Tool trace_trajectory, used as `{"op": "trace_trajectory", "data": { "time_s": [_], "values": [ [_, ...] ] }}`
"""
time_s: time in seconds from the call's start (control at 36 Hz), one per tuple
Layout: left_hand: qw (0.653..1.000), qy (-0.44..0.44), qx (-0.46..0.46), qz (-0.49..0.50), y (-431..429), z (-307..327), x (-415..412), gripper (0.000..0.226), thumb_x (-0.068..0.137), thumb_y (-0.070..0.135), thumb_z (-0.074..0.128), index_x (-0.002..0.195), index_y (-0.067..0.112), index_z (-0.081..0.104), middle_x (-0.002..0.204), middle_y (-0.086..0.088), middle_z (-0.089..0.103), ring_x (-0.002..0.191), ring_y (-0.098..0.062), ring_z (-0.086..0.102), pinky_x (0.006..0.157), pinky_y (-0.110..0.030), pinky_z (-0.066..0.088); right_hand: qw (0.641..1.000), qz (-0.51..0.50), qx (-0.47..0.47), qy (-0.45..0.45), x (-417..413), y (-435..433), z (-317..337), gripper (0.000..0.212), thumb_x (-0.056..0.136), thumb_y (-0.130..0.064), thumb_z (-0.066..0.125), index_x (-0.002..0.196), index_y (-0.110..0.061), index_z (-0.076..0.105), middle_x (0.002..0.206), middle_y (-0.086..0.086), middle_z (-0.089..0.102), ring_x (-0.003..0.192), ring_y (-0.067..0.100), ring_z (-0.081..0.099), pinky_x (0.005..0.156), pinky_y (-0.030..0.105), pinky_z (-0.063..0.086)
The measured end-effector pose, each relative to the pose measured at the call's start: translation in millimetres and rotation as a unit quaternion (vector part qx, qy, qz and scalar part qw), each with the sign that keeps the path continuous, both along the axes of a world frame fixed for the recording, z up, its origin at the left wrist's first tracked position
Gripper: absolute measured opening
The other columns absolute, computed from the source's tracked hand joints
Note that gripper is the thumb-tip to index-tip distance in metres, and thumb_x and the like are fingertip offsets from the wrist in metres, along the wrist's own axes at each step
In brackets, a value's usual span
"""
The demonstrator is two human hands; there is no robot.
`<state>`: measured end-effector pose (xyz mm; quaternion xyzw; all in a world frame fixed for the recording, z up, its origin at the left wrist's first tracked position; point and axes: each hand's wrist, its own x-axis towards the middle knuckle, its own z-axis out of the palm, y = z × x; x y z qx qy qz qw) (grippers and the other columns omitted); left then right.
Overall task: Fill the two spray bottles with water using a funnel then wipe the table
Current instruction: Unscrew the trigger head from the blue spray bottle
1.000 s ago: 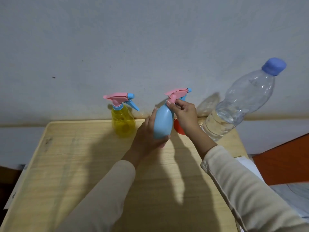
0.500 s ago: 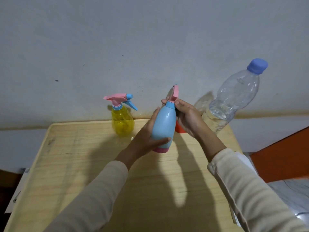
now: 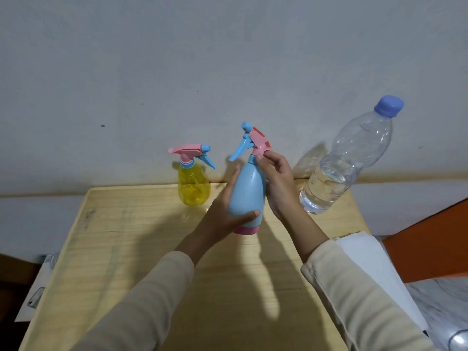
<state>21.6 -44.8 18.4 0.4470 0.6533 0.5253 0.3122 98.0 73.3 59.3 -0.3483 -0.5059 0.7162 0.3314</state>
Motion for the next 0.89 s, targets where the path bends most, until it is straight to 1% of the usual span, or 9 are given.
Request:
{"op": "trace_trajectory", "data": {
  "time_s": [0.08,0.17,0.22,0.28,0.36,0.42,0.61,0.72,0.89],
  "values": [
    [1.000,0.001,0.002,0.000,-1.0,3.8,-1.7,0.098,0.067,0.048,0.074,0.140,0.053,0.009,0.146,0.015,0.034,0.126,-0.003,0.044,0.100,-0.034,0.047,0.998,-0.059,0.009,-0.011,-4.6,-7.6,5.0,0.035,0.070,-0.024,0.082,0.095,-0.017,0.058,0.096,0.009,0.065,0.081,0.017,0.064,0.075,0.031,0.052],
    [1.000,-0.021,0.014,0.005,-2.1,6.8,-3.2,0.096,0.068,0.042,0.075,0.138,0.055,0.010,0.140,0.027,0.035,0.123,0.002,0.045,0.098,-0.026,0.048,0.999,-0.034,0.015,0.017,-3.7,-13.1,10.9,0.006,0.085,-0.016,0.068,0.087,-0.018,0.063,0.082,0.000,0.067,0.072,0.011,0.063,0.068,0.026,0.051],
    [1.000,-0.012,0.012,-0.001,-3.6,8.8,-4.8,0.097,0.069,0.041,0.075,0.137,0.056,0.008,0.136,0.035,0.034,0.121,0.004,0.046,0.094,-0.022,0.047,0.999,-0.004,0.039,0.012,-1.3,-16.1,11.3,0.005,0.090,-0.024,0.061,0.085,-0.022,0.064,0.082,0.003,0.066,0.076,0.013,0.062,0.070,0.028,0.050],
    [1.000,0.001,0.007,-0.008,-5.3,11.2,-5.8,0.097,0.069,0.043,0.074,0.136,0.059,0.007,0.141,0.031,0.033,0.124,0.003,0.044,0.097,-0.024,0.047,0.999,0.005,0.042,0.007,0.4,-19.4,15.2,0.003,0.089,-0.025,0.063,0.088,-0.023,0.064,0.088,0.008,0.068,0.079,0.011,0.064,0.071,0.025,0.051],
    [1.000,0.014,0.009,-0.010,-7.5,12.1,-7.1,0.095,0.070,0.045,0.074,0.134,0.063,0.006,0.152,0.016,0.025,0.133,-0.002,0.037,0.105,-0.032,0.043,0.998,-0.005,0.058,0.009,-1.1,-20.9,17.9,0.008,0.084,-0.024,0.069,0.091,-0.022,0.065,0.086,-0.002,0.069,0.077,0.005,0.066,0.066,0.017,0.050],
    [1.000,0.019,0.012,-0.012,-8.6,12.5,-8.5,0.096,0.070,0.044,0.075,0.134,0.064,0.007,0.154,0.015,0.022,0.135,-0.004,0.035,0.106,-0.035,0.042,0.998,-0.017,0.064,0.004,-1.9,-21.3,20.7,0.012,0.083,-0.024,0.071,0.093,-0.020,0.066,0.087,0.000,0.067,0.080,0.010,0.064,0.070,0.021,0.050],
    [0.999,-0.022,0.016,-0.018,-13.9,12.9,-14.1,0.097,0.066,0.040,0.077,0.140,0.054,0.016,0.142,0.029,0.035,0.125,-0.001,0.047,0.096,-0.031,0.049,0.989,0.004,-0.075,0.130,-3.8,-19.9,26.8,0.017,0.081,-0.006,0.069,0.096,-0.014,0.067,0.098,0.003,0.071,0.086,0.013,0.067,0.081,0.030,0.053],
    [0.999,-0.026,0.008,-0.037,-22.1,8.7,-16.6,0.093,0.065,0.038,0.078,0.138,0.052,0.022,0.133,0.034,0.043,0.119,-0.003,0.052,0.087,-0.024,0.051,0.949,-0.008,-0.167,0.268,-4.7,-6.8,40.3,0.013,0.092,-0.006,0.052,0.096,-0.014,0.061,0.095,0.000,0.072,0.083,0.009,0.066,0.068,0.023,0.055],
    [1.000,-0.012,-0.008,-0.002,-30.5,-9.1,-18.3,0.096,0.063,0.040,0.080,0.136,0.059,0.021,0.137,0.028,0.040,0.120,-0.005,0.051,0.090,-0.034,0.053,0.952,-0.068,-0.138,0.263,1.7,18.8,60.4,0.012,0.089,-0.009,0.058,0.092,-0.020,0.062,0.090,-0.006,0.071,0.090,0.008,0.062,0.079,0.018,0.046]
  ]
}}
